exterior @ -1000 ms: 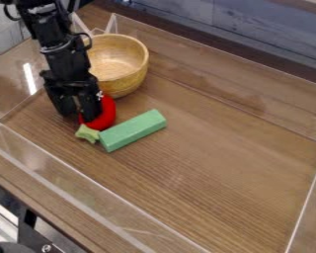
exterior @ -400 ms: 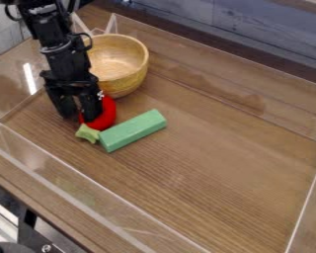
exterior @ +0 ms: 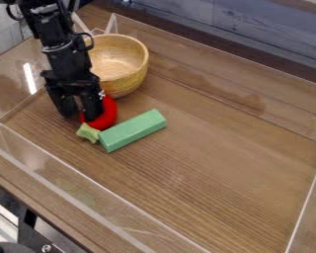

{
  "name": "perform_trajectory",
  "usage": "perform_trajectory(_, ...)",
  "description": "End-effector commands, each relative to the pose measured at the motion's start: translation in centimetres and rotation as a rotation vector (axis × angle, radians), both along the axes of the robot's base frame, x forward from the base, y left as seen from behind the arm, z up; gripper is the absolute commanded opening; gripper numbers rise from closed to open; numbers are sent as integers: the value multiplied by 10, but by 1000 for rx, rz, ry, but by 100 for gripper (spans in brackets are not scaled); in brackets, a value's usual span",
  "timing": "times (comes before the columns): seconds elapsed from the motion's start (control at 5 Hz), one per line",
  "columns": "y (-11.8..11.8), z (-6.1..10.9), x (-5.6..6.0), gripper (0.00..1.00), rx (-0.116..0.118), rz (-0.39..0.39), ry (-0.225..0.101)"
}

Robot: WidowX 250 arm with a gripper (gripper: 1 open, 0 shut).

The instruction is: Move the red object to the left side of the table

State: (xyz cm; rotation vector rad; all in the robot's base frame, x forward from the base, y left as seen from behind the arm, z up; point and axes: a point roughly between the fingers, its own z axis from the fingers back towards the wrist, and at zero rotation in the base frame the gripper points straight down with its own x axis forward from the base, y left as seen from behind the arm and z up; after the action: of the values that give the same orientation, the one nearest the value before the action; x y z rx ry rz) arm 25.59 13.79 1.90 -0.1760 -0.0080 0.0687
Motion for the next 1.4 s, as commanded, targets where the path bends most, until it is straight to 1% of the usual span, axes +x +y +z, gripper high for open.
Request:
perform_trajectory(0.0, -5, -1, 9, 100, 17, 0, -13)
perform_trajectory(0.8, -8, -2, 12, 100, 18, 12, -6)
perform_trajectory(1.0, -8, -1, 13, 0, 19, 15, -4)
perform_trajectory(1.2, -8, -1, 13, 0, 16, 21, -2)
